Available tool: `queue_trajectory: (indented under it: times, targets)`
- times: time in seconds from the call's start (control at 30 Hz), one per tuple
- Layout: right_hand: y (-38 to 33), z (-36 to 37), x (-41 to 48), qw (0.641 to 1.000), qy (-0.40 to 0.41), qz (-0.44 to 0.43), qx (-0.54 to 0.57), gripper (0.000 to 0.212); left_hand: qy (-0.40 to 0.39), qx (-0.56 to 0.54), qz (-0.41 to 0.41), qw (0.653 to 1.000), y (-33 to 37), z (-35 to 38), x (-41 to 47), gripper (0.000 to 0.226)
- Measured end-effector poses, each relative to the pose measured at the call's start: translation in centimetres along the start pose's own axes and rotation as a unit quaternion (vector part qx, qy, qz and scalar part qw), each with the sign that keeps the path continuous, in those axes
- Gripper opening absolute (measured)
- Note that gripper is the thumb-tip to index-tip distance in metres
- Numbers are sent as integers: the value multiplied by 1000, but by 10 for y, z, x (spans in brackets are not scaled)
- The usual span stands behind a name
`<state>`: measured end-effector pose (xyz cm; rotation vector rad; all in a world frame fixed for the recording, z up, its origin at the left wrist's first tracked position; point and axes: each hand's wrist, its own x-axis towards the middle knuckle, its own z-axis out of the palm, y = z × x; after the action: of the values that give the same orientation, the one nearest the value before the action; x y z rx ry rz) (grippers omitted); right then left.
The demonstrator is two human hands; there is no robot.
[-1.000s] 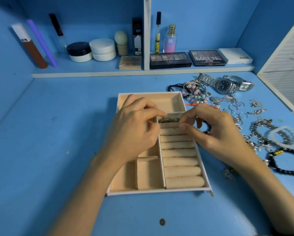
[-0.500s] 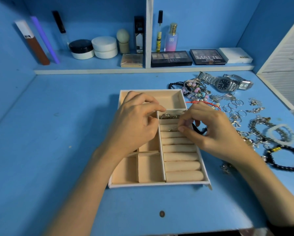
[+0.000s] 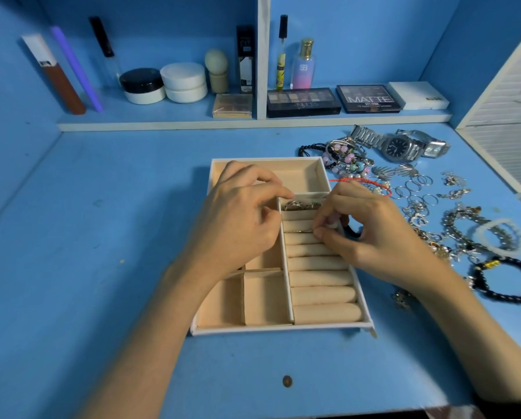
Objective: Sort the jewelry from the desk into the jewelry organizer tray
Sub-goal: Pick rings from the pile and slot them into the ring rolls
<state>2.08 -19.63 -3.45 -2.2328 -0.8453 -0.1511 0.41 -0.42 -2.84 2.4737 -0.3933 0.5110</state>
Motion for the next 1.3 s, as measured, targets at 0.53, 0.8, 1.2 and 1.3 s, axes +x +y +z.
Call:
queue_trajectory:
  times: [0.53, 0.8, 1.2, 1.3]
  targets:
    - [5, -20, -3, 975, 84, 124, 165, 8, -4, -21, -13, 1000, 6, -2, 2, 33]
    - [39, -71, -19, 963, 148, 210, 87, 10, -48, -36, 17, 998, 44, 9, 20, 19]
    - [57, -81, -24, 972, 9, 153, -178, 13, -113, -27, 16, 993, 81, 63, 46, 22]
    - [56, -80, -19, 966, -43, 159, -200, 22, -82, -52, 8, 995, 79, 63, 45, 20]
